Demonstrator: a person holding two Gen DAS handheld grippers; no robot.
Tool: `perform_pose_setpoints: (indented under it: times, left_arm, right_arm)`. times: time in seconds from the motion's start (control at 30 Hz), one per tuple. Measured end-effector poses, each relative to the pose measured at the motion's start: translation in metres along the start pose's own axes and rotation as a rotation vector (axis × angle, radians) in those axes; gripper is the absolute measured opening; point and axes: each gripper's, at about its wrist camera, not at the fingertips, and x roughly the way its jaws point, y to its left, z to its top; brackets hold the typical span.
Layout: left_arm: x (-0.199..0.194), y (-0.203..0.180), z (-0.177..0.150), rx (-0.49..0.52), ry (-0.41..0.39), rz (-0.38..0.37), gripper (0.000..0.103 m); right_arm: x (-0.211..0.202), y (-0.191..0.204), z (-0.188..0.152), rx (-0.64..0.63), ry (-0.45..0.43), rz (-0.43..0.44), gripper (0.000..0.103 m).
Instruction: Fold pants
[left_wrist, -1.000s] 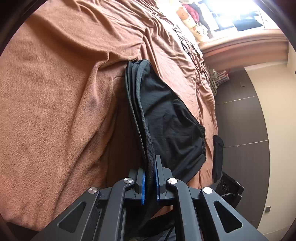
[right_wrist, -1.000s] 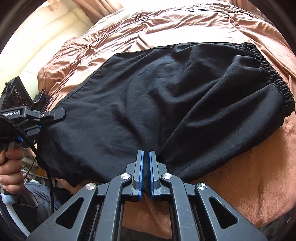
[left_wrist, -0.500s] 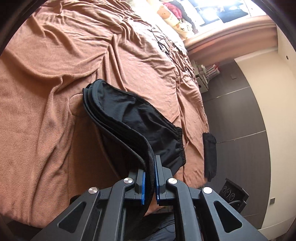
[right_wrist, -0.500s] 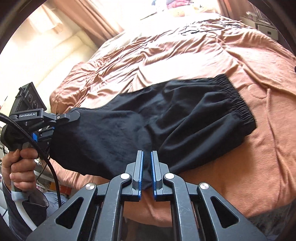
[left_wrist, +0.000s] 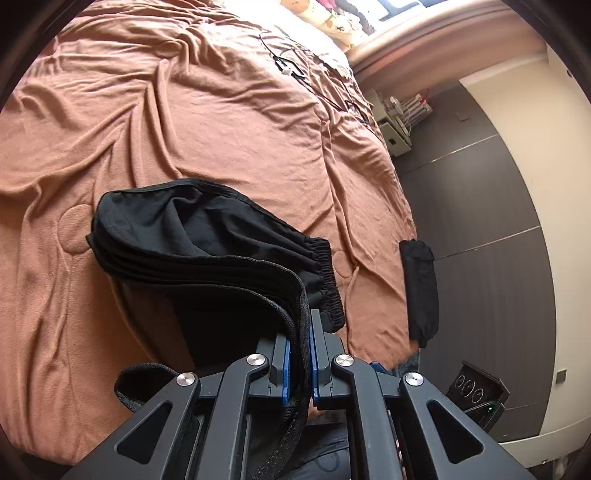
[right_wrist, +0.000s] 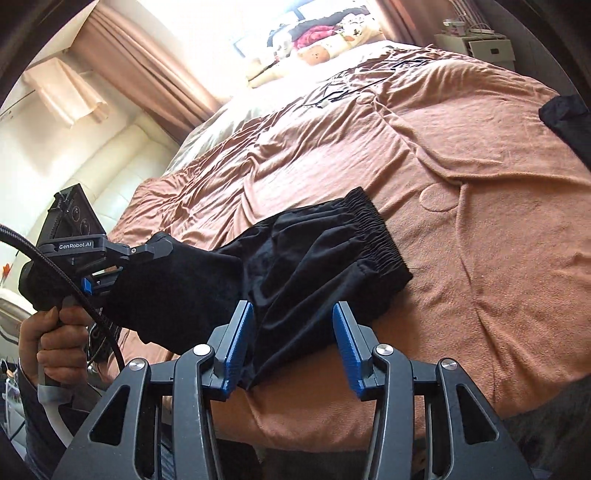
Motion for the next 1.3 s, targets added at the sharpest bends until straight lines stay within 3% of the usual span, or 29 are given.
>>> perform_pose_setpoints:
  times: [0.27,0.77,0.83,0.9,0.97,1.17,1.3]
  left_arm:
    - [0.052,-0.032,0.001,0.042,0.073,0.02,0.008]
    - [0.133,-0.064,-0.015,0.077,0.21,0.078,0.012]
    - [0.14,-0.067,-0.017,0.07,0.234,0.074,0.021]
    - [0.141,-0.069,-0.019,0.063,0.252,0.043,0.042]
    - [0.138,-0.073,-0.021,0.071,0.253,0.02,0.055]
    - [0.113,-0.077,-0.02,0.088,0.236,-0.018,0.066]
    - [0.092,-0.062,-0.02,0.081,0.197,-0.004,0.081]
  right_arm:
    - [-0.025,-0.035,-0.002,0.1,-0.028,-0.014,0.043]
    - [-0.03,-0.075,0.007,0.216,-0.022,-0.01,0.043]
    - [-0.03,-0.079,0.009,0.224,-0.021,-0.012,0.043]
    - [-0.03,-0.082,0.01,0.23,-0.022,-0.014,0.043]
    - [-0.031,-0.084,0.01,0.235,-0.025,-0.016,0.043]
    - [-0.027,-0.085,0.01,0.241,-0.019,-0.011,0.043]
    - [-0.023,-0.08,0.011,0.224,-0.011,0.005,0.043]
